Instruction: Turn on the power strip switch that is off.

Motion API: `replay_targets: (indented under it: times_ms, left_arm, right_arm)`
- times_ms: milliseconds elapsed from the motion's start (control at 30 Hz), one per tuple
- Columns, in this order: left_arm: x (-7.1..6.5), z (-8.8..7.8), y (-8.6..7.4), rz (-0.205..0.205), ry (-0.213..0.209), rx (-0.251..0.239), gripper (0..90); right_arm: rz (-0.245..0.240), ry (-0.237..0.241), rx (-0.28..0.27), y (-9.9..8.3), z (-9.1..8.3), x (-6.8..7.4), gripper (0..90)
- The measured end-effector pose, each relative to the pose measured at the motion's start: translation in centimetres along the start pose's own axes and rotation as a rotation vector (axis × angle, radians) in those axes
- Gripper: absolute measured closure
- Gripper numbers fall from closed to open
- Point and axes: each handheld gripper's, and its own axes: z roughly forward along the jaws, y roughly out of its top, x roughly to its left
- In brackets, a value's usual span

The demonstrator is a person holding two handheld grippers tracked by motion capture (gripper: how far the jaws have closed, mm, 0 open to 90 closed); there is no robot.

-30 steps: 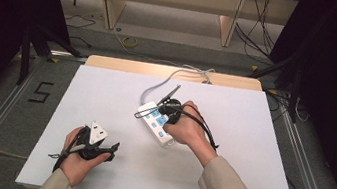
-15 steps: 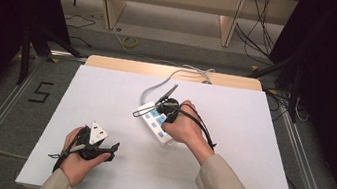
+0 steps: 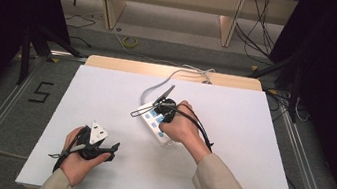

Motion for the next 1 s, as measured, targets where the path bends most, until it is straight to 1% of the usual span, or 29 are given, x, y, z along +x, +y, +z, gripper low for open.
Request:
replay_targets:
  times_ms: [67,100,167,300,333,367,467,533,633,667,767,1000]
  left_arm:
    - [0.0,0.0,0.0,0.0,0.0,0.0,27.1]
    - [0.0,0.0,0.0,0.001,0.0,0.0,27.1]
    - [0.0,0.0,0.0,0.0,0.0,-0.001,27.1]
    - [0.0,0.0,0.0,0.002,-0.001,0.0,27.1]
    - [0.0,0.0,0.0,-0.002,0.001,-0.003,27.1]
    - [0.0,0.0,0.0,-0.002,0.0,-0.003,27.1]
    - [0.0,0.0,0.0,-0.001,0.0,-0.002,27.1]
    - [0.0,0.0,0.0,-0.002,0.0,-0.002,27.1]
    - [0.1,0.0,0.0,0.0,0.0,-0.001,27.1]
    - [0.0,0.0,0.0,0.0,0.0,-0.001,27.1]
    - [0.1,0.0,0.0,0.0,0.0,-0.001,27.1]
    - [0.1,0.0,0.0,-0.001,-0.001,0.0,27.0]
  right_arm:
    - [0.0,-0.003,-0.001,0.0,0.1,-0.1,90.0]
    - [0.009,-0.001,-0.001,0.1,0.2,0.0,90.0]
    - [0.001,-0.001,-0.002,0.1,0.3,0.0,90.0]
    - [0.008,0.004,0.007,0.2,0.6,0.1,90.0]
    - [0.003,0.002,0.012,0.2,0.7,0.1,90.0]
    - [0.012,0.004,0.01,0.2,0.8,0.2,90.0]
    - [0.0,0.006,0.014,0.2,0.9,0.1,90.0]
    - [0.01,0.004,0.014,0.3,1.0,0.1,90.0]
    - [0.005,0.002,0.02,0.3,1.2,0.1,90.0]
    - [0.016,0.005,0.027,0.3,1.2,0.2,90.0]
    - [0.005,0.005,0.026,0.3,1.3,0.1,90.0]
    - [0.001,0.005,0.031,0.3,1.5,0.1,90.0]
